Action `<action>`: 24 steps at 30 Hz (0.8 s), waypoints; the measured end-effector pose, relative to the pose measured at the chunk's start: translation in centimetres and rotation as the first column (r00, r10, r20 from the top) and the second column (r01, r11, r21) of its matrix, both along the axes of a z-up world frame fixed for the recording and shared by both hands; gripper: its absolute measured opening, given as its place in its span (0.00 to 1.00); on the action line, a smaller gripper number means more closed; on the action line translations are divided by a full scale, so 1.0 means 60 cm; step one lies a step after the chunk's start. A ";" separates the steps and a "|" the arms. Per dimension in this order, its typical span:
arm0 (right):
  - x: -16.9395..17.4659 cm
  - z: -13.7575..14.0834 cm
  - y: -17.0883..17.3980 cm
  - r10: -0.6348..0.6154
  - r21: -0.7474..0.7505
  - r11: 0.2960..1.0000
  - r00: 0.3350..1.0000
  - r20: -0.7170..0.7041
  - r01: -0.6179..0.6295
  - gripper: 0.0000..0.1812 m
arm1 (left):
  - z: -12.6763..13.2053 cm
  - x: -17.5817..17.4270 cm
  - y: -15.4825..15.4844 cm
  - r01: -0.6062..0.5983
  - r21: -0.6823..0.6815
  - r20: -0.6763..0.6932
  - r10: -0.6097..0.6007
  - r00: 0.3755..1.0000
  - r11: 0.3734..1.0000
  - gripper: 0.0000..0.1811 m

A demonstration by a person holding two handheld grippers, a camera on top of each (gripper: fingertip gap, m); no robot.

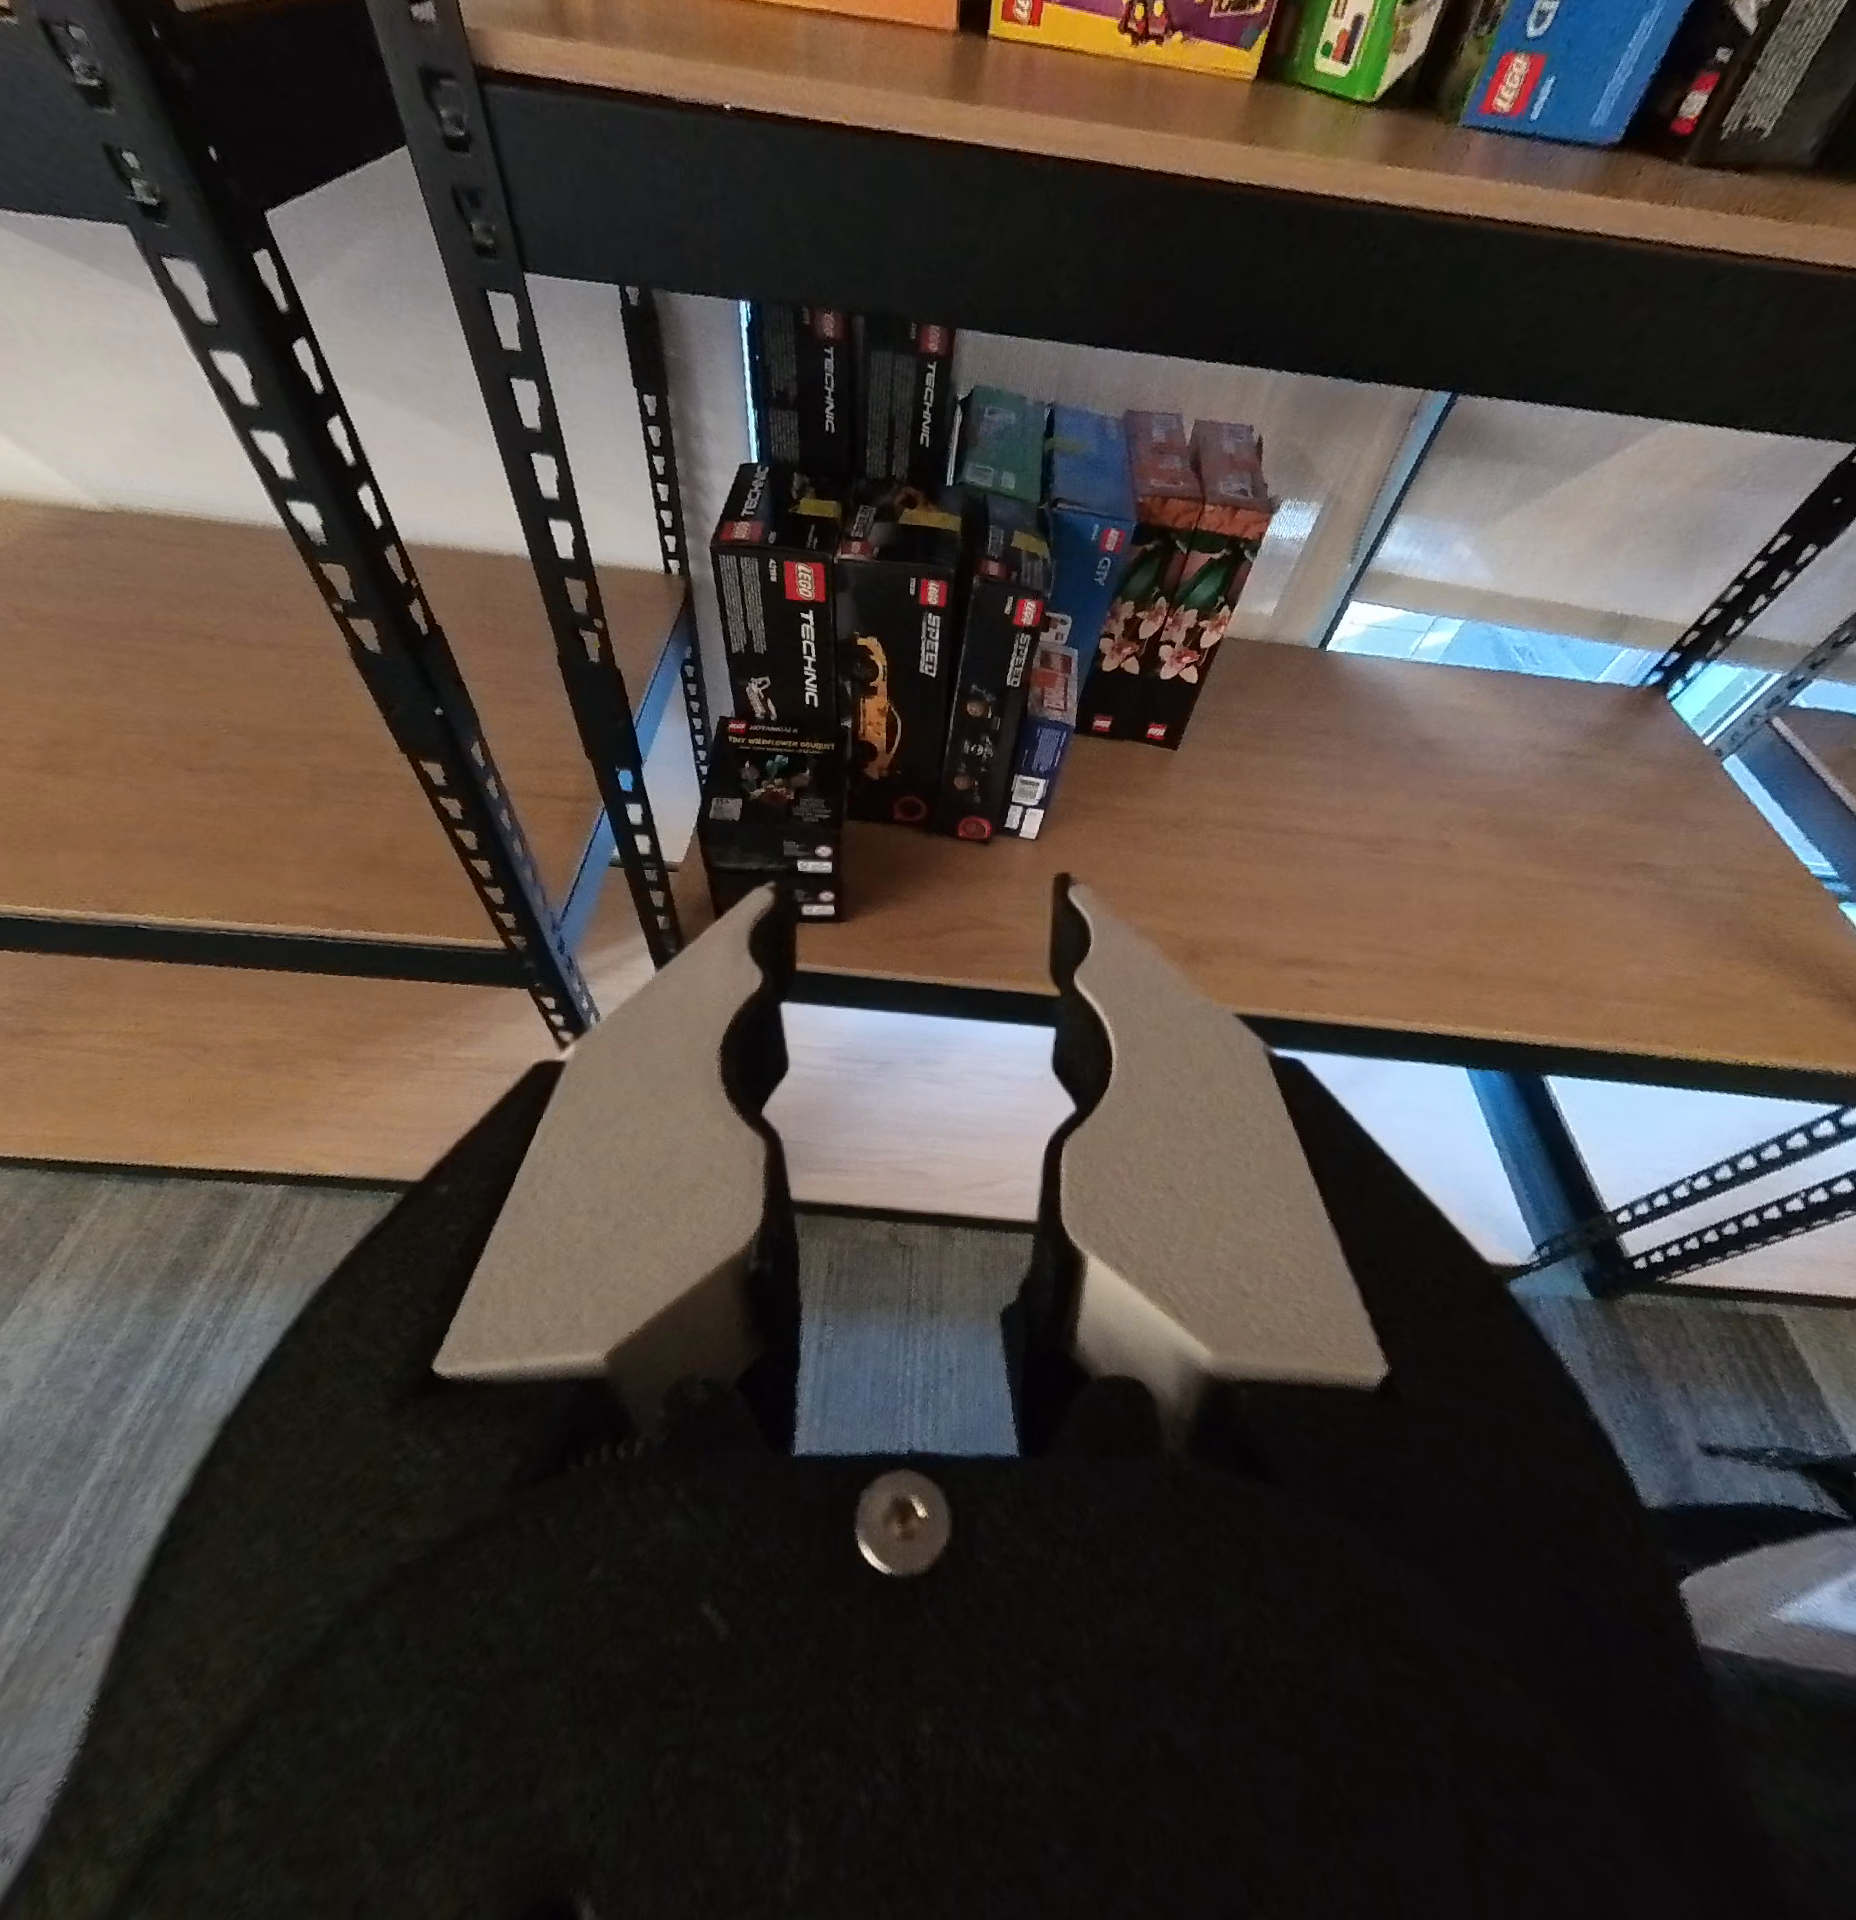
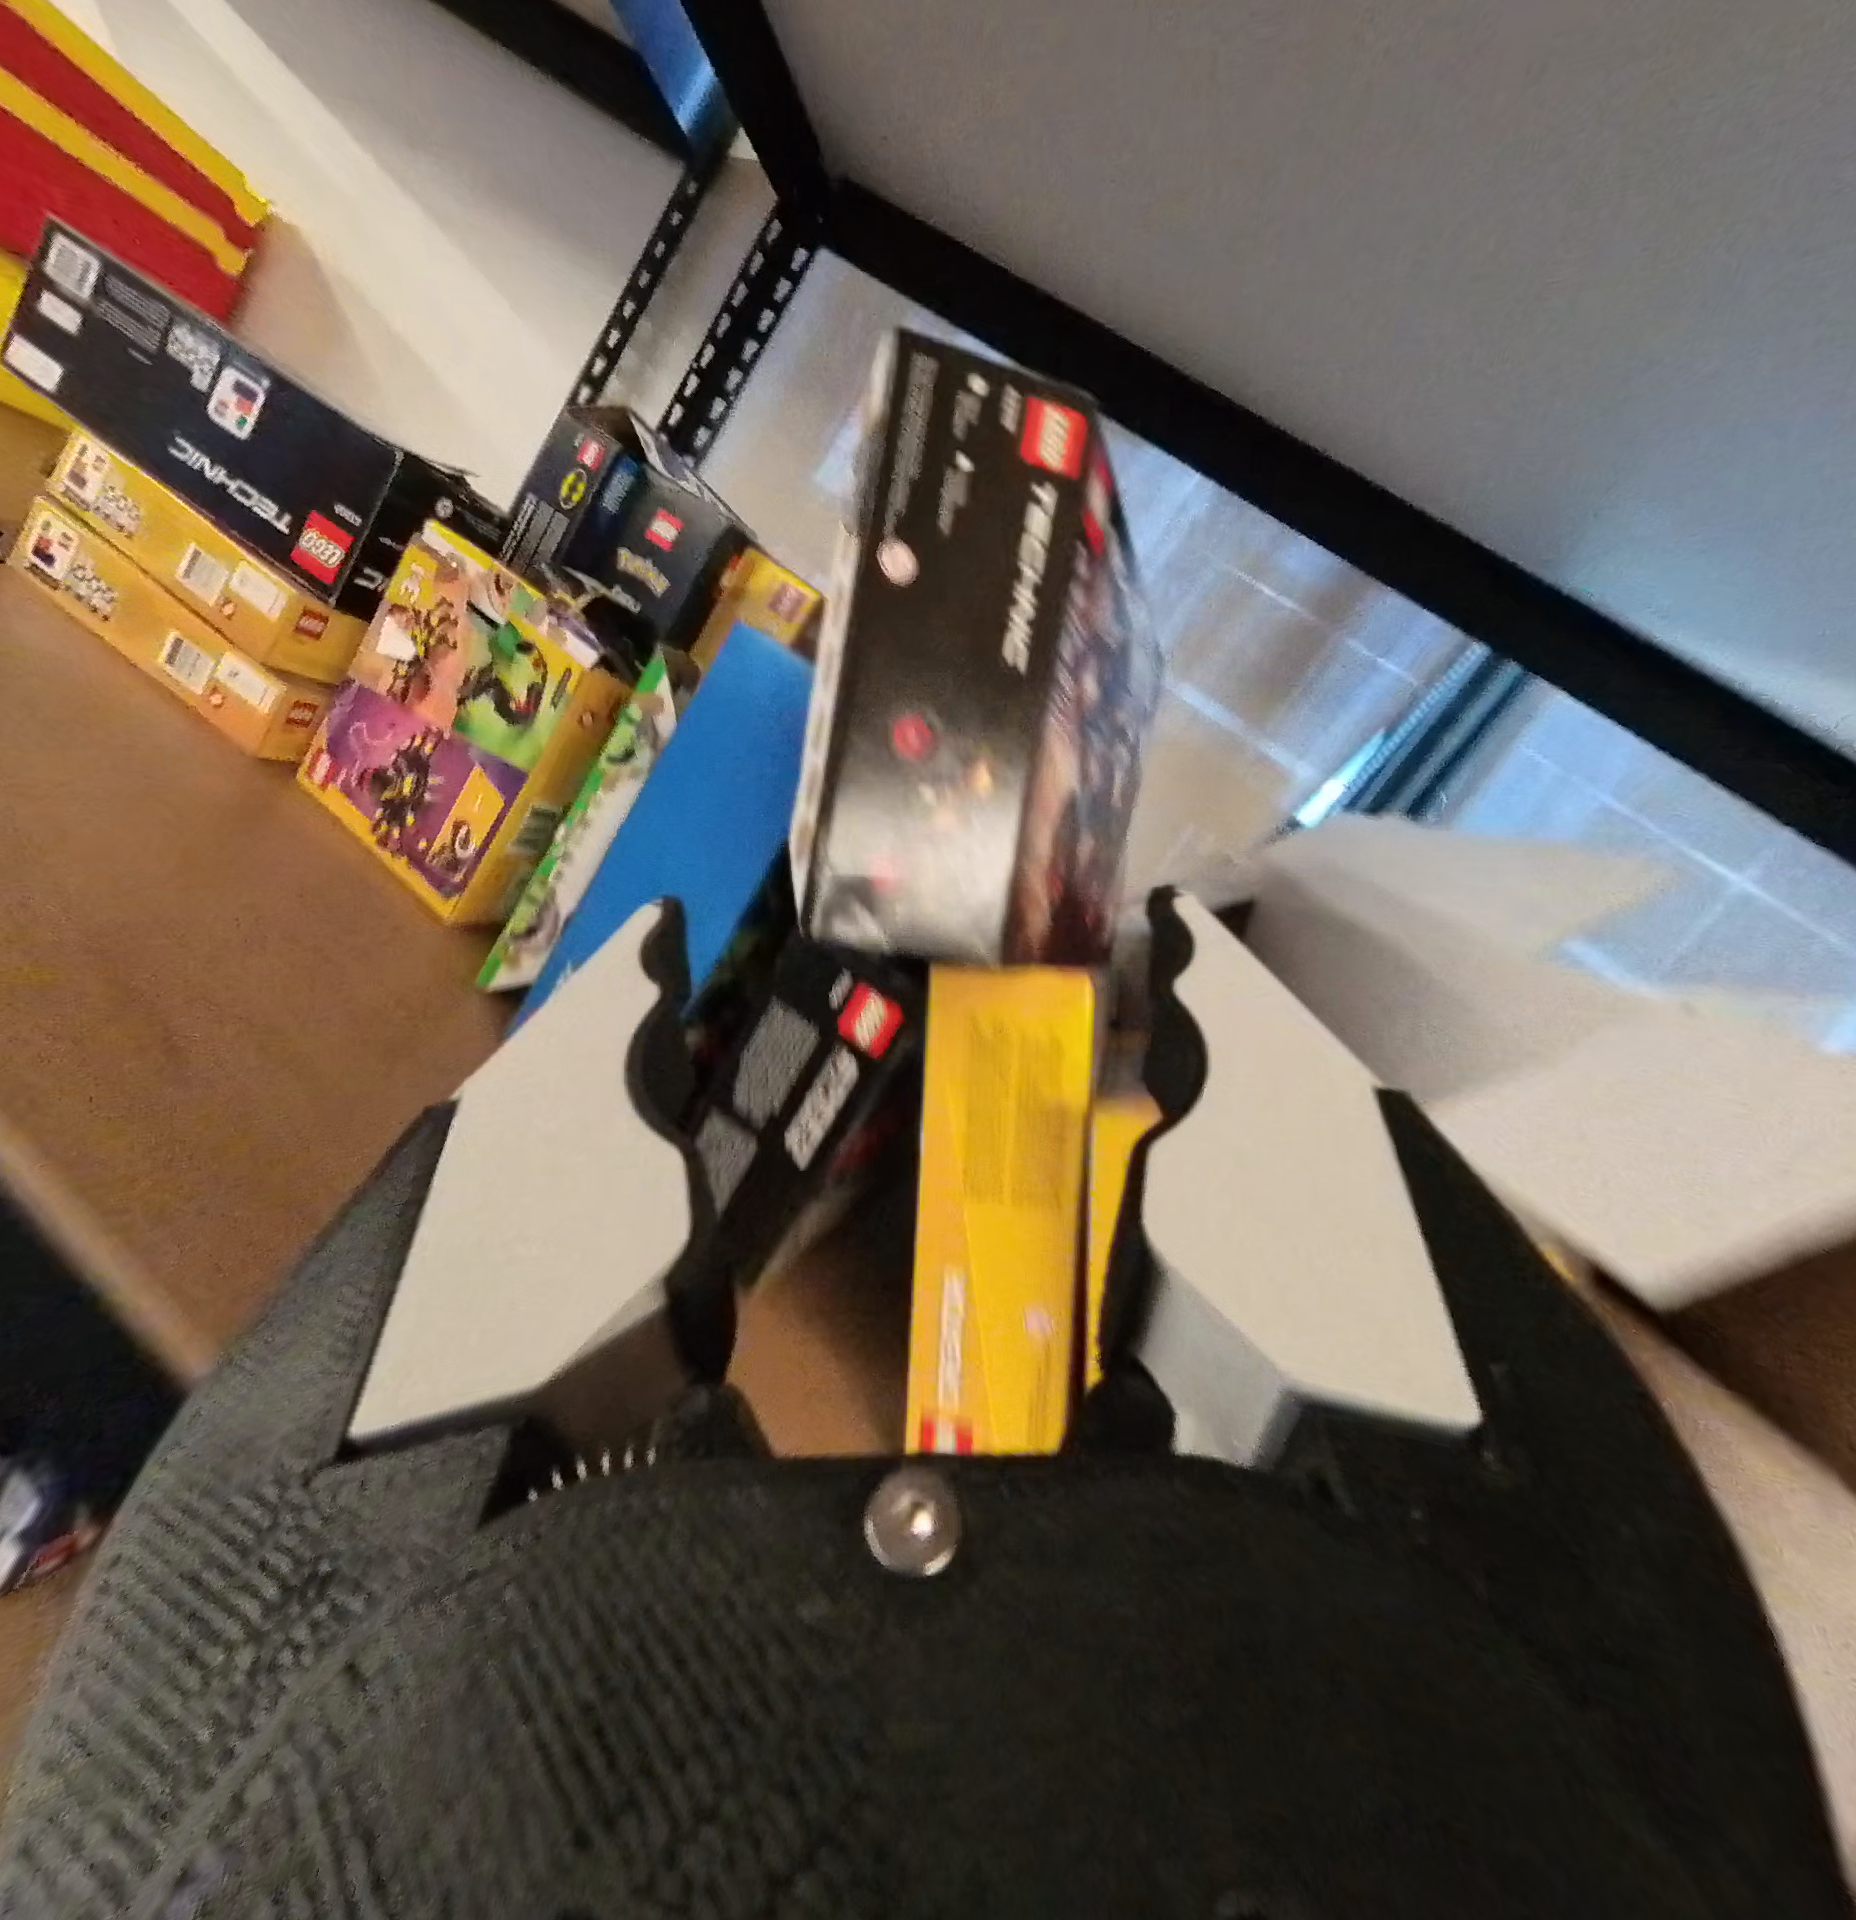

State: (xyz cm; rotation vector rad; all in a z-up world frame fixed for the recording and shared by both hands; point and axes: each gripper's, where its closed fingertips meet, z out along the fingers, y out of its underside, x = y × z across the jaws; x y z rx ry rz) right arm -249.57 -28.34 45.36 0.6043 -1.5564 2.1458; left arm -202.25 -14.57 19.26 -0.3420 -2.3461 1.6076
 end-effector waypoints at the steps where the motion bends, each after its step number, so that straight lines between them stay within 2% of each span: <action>1: 0.020 0.017 -0.036 -0.001 0.007 1.000 1.000 -0.015 0.001 0.52 | 0.001 -0.001 -0.004 -0.009 -0.004 -0.015 0.009 1.000 1.000 0.26; 3: 0.046 0.051 -0.104 -0.030 0.013 0.999 0.999 -0.043 0.031 0.59 | 0.003 -0.002 -0.008 -0.038 -0.023 -0.042 0.037 0.998 0.999 0.27; 6: 0.049 0.084 -0.183 -0.133 -0.013 0.991 0.987 -0.094 0.132 0.64 | -0.009 -0.005 0.003 -0.045 -0.026 -0.052 0.043 0.998 0.999 0.27; 9: 0.023 0.067 -0.245 -0.215 0.074 0.972 0.973 -0.084 0.221 0.66 | -0.042 0.010 0.026 -0.070 0.011 -0.043 0.071 0.997 0.997 0.27; 11: -0.004 0.058 -0.259 -0.263 0.096 0.959 0.963 -0.053 0.267 0.65 | -0.065 0.027 0.045 -0.090 0.039 -0.065 0.092 0.994 0.995 0.27; 12: -0.013 0.055 -0.263 -0.254 0.101 0.962 0.967 -0.021 0.254 0.63 | -0.077 0.038 0.054 -0.106 0.051 -0.078 0.110 0.991 0.993 0.27; 14: -0.014 0.042 -0.267 -0.177 0.165 0.972 0.982 0.066 0.164 0.49 | -0.102 0.065 0.071 -0.141 0.083 -0.108 0.149 0.983 0.987 0.26; 19: -0.009 0.041 -0.249 -0.040 0.204 0.979 0.989 0.145 0.009 0.49 | -0.135 0.115 0.091 -0.197 0.117 -0.168 0.215 0.962 0.973 0.25; 24: -0.007 0.046 -0.225 0.119 0.214 0.963 0.971 0.208 -0.164 0.46 | -0.139 0.127 0.073 -0.197 0.109 -0.202 0.216 0.955 0.974 0.24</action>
